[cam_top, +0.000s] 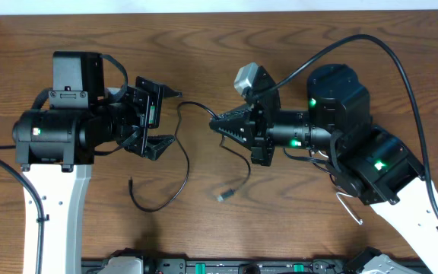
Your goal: Untangle cables
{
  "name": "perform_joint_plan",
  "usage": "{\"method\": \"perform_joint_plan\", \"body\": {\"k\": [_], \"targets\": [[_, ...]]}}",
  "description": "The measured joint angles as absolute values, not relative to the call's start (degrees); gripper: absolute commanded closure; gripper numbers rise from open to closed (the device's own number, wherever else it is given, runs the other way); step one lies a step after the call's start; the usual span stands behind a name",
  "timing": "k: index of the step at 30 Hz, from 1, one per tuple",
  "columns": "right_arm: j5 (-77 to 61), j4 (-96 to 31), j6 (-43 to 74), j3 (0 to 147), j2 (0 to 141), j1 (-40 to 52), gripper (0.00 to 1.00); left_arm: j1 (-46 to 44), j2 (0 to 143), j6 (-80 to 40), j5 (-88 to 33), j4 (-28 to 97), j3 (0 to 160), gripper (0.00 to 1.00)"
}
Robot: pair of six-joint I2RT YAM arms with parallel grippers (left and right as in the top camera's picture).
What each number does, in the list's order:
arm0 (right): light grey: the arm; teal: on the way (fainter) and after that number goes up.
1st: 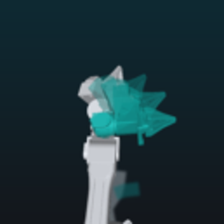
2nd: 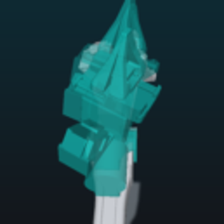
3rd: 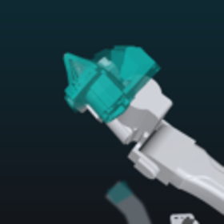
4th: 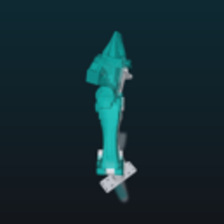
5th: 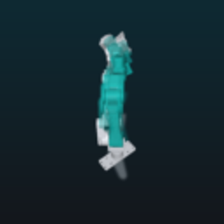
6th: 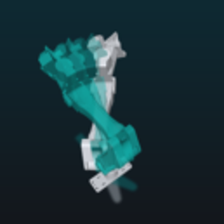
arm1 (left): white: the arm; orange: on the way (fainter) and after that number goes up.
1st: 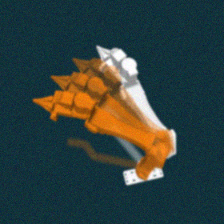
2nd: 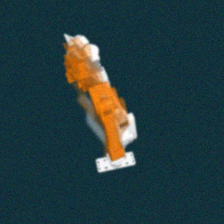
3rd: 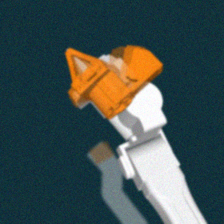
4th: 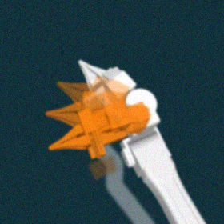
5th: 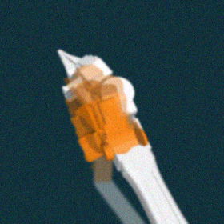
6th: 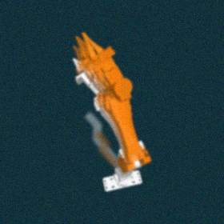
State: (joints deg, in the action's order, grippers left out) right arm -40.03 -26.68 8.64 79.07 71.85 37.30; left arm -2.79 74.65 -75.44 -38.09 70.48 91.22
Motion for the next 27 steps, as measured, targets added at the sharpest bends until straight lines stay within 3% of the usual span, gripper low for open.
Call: {"method": "perform_joint_plan", "body": {"k": [13,27], "targets": [[-38.5,-19.5,13.8,79.1,70.7,37.3,0.99,-2.8,74.7,-77.6,-47.9,70.4,91.2,0.13],[-38.5,-16.3,16.5,79.1,67.6,37.3,0.99,-2.8,74.7,-77.9,-47.8,70.4,91.2,0.14]]}}
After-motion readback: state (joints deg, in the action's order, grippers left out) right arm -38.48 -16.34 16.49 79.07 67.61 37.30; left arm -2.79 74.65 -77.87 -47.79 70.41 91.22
